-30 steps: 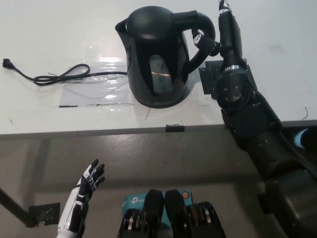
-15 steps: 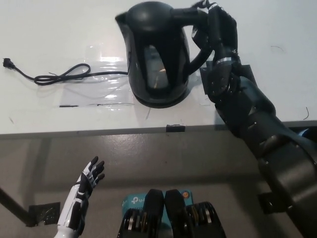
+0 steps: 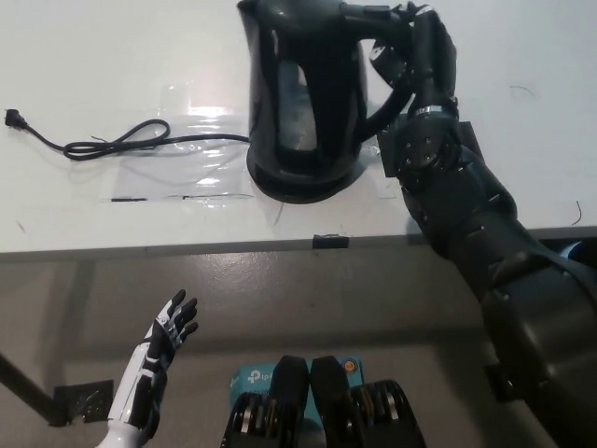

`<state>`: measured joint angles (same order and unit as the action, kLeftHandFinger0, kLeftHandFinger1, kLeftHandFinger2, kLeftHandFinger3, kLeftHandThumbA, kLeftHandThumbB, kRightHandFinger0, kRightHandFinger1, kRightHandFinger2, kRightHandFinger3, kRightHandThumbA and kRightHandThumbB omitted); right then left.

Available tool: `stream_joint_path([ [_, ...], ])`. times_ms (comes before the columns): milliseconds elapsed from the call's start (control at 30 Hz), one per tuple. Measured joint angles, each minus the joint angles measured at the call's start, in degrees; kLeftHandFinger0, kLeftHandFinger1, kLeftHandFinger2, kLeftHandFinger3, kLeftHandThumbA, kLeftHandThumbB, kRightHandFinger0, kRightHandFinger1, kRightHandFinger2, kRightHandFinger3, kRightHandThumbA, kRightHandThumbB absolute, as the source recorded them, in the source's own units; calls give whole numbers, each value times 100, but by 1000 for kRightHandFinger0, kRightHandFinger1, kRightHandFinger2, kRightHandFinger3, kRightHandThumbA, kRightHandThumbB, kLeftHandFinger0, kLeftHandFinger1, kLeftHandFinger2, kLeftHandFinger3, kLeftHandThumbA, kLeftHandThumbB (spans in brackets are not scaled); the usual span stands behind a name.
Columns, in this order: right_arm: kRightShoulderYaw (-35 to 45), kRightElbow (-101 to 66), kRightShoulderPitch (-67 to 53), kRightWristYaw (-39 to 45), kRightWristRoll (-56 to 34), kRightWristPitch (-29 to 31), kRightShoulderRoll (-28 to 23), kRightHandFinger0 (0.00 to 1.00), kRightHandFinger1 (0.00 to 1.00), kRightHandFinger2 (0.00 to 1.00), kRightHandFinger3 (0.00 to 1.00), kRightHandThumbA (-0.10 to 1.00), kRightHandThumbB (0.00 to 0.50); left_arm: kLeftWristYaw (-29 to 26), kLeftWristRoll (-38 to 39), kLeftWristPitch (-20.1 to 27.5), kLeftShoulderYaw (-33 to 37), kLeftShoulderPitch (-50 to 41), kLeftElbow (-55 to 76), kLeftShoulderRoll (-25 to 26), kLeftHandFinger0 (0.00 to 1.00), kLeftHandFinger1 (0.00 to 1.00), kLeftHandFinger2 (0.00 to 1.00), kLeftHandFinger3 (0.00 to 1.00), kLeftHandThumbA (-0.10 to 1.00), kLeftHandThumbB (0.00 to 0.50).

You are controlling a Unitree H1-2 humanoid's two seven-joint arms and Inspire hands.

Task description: Use the right hand to grab the handle of the kettle from the base and place it on the right side

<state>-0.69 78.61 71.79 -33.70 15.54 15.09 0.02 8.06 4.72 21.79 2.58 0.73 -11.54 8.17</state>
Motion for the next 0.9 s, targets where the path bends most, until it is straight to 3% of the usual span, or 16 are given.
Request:
stream_joint_path([
  [67,165,-32,-2,-3,-98,64,-6,0,17,417,643,-100,31,0,0,0,-4,1,-4,0,1000,1000,1000,1000,1000,500],
  [167,272,-216,-2,-88,-152,112,-48,0,13,451,619,-100,57,1,5,0,-20,22,-5,1,1000,1000,1000,1000,1000,500],
  [267,280,-465,32,-250,-150,126,-170,0,49,509,627,-100,40,2,8,0,-35,34,-5,1,1000,1000,1000,1000,1000,500],
  [400,290,-726,66,-398,-150,157,-423,0,12,492,649,-100,5,4,7,0,-59,31,-5,3,1000,1000,1000,1000,1000,500],
  [533,295,-868,65,-423,-154,173,-662,0,0,406,527,-100,64,4,6,1,-74,29,-5,2,1000,1000,1000,1000,1000,500],
  [800,277,-865,-88,-465,-151,315,-1130,0,0,455,559,-100,55,10,11,28,-107,29,-15,2,1000,1000,1000,1000,1000,500],
  [900,264,-844,-208,-465,-151,396,-1215,0,20,520,587,-100,53,12,21,42,-116,28,-49,2,1000,1000,1000,1000,1000,500],
])
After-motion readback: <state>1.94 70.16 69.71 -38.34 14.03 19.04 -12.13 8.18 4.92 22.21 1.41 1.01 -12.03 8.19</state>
